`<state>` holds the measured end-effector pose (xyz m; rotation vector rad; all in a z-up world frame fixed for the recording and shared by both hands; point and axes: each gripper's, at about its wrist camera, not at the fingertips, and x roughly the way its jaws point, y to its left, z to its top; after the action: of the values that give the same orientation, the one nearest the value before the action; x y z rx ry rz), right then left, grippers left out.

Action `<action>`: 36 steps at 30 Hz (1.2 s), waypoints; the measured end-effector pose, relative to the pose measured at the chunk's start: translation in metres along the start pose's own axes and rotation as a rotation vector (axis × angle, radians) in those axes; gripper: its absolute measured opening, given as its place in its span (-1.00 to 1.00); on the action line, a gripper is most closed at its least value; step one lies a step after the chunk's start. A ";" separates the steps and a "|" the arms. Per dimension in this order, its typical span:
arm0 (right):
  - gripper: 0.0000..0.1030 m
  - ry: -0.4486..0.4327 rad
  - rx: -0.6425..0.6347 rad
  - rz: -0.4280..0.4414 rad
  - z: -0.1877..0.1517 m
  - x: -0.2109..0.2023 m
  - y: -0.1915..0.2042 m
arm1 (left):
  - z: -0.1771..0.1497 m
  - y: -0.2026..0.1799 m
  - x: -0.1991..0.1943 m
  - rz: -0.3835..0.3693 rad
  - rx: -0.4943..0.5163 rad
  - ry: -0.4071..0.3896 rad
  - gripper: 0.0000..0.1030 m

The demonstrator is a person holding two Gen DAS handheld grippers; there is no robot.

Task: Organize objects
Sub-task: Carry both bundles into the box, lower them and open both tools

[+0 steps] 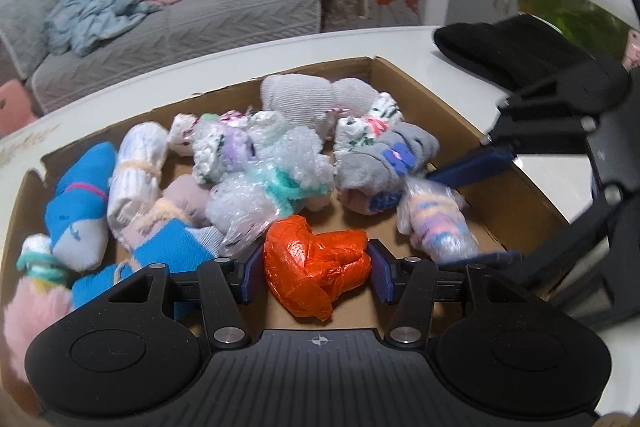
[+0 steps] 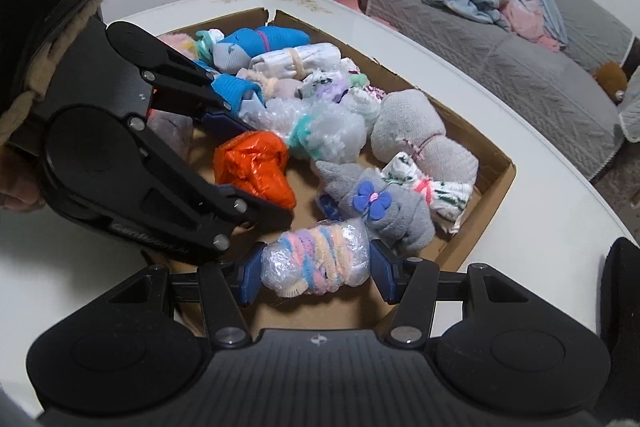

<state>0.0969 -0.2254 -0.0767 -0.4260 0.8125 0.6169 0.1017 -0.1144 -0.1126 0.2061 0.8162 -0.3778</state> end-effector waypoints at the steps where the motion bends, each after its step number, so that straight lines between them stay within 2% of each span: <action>1: -0.01 0.001 0.002 -0.007 0.000 0.000 0.002 | -0.001 0.000 -0.001 0.002 -0.002 -0.002 0.16; 12: -0.01 0.014 -0.002 -0.023 0.000 -0.002 0.004 | -0.002 0.002 -0.004 -0.003 0.041 0.010 0.35; 16: 0.20 0.041 -0.015 -0.021 0.002 -0.003 0.004 | 0.002 0.002 -0.004 -0.045 0.128 0.057 0.55; 19: 0.26 0.066 -0.029 0.009 0.004 -0.004 0.001 | 0.006 0.003 -0.002 -0.084 0.190 0.098 0.62; 22: 0.31 0.080 -0.034 0.007 0.009 -0.005 -0.001 | 0.007 -0.001 -0.002 -0.087 0.239 0.120 0.66; 32: 0.40 0.080 0.005 -0.005 0.008 -0.010 0.002 | 0.001 -0.001 -0.007 -0.052 0.155 0.120 0.69; 36: 0.42 0.080 0.013 -0.004 0.007 -0.015 0.004 | 0.002 -0.003 -0.015 -0.046 0.168 0.118 0.69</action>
<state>0.0903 -0.2231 -0.0612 -0.4422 0.8909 0.5938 0.0919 -0.1139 -0.1003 0.3690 0.9070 -0.4813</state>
